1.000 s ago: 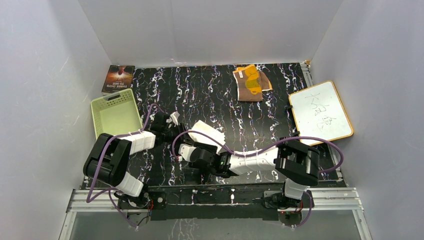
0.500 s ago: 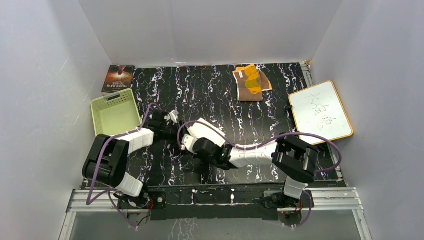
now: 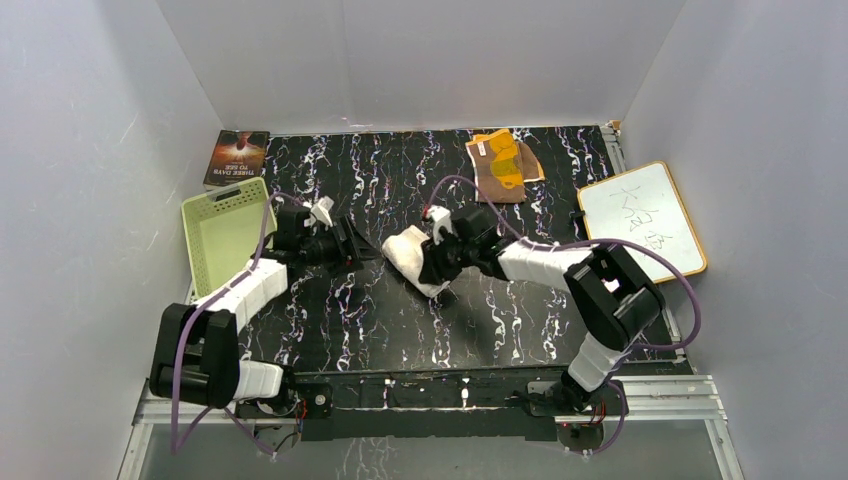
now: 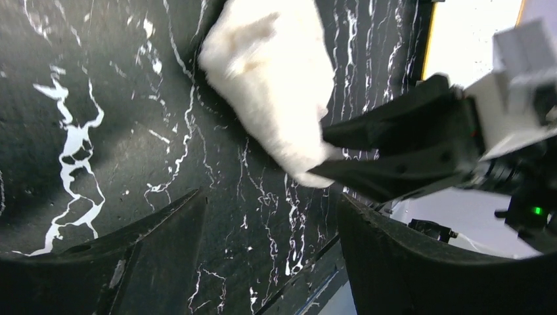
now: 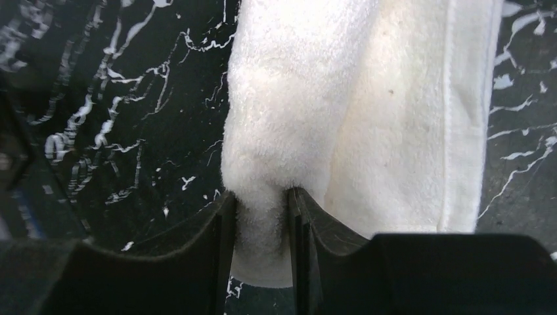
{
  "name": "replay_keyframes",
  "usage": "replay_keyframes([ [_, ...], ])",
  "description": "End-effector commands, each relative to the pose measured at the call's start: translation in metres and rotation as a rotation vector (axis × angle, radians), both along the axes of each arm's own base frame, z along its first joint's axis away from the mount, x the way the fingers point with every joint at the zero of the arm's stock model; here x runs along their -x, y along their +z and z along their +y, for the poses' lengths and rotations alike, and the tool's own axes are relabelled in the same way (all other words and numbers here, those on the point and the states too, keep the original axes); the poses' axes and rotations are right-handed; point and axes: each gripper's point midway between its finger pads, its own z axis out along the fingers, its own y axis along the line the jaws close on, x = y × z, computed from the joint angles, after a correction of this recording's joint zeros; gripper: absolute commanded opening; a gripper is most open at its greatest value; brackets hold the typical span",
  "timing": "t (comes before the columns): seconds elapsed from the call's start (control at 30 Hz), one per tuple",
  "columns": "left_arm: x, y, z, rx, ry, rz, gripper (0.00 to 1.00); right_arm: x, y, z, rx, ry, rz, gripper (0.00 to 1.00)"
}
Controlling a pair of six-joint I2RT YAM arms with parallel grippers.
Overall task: Roll the towels
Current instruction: Roll the towel at the center of the board.
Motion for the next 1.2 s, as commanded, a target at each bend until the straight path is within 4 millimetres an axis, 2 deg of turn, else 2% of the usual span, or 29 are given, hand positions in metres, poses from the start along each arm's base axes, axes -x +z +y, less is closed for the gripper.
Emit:
replay_keyframes([
  [0.0, 0.009, -0.008, -0.014, 0.075, -0.029, 0.022, 0.71, 0.019, 0.01, 0.003, -0.247, 0.051, 0.292, 0.31],
  [0.03, 0.009, -0.011, -0.015, 0.072, -0.026, 0.022, 0.71, 0.02, 0.002, 0.001, -0.267, 0.048, 0.352, 0.31],
  [0.33, -0.005, -0.024, -0.041, 0.106, -0.05, 0.002, 0.72, 0.02, -0.011, -0.012, -0.43, -0.007, 0.594, 0.28],
  [0.6, -0.015, -0.058, -0.062, 0.105, -0.074, 0.028, 0.72, 0.02, -0.015, -0.015, -0.426, -0.016, 0.623, 0.27],
  [0.9, -0.028, -0.073, -0.066, 0.121, -0.045, 0.019, 0.72, 0.024, -0.024, -0.019, -0.384, -0.024, 0.63, 0.27],
  [1.07, -0.027, -0.092, -0.06, 0.0, -0.049, 0.041, 0.7, 0.019, -0.027, -0.022, -0.336, -0.037, 0.606, 0.28],
  [1.17, -0.034, -0.093, -0.057, -0.063, -0.04, 0.034, 0.7, 0.018, -0.029, -0.023, -0.316, -0.033, 0.597, 0.28],
])
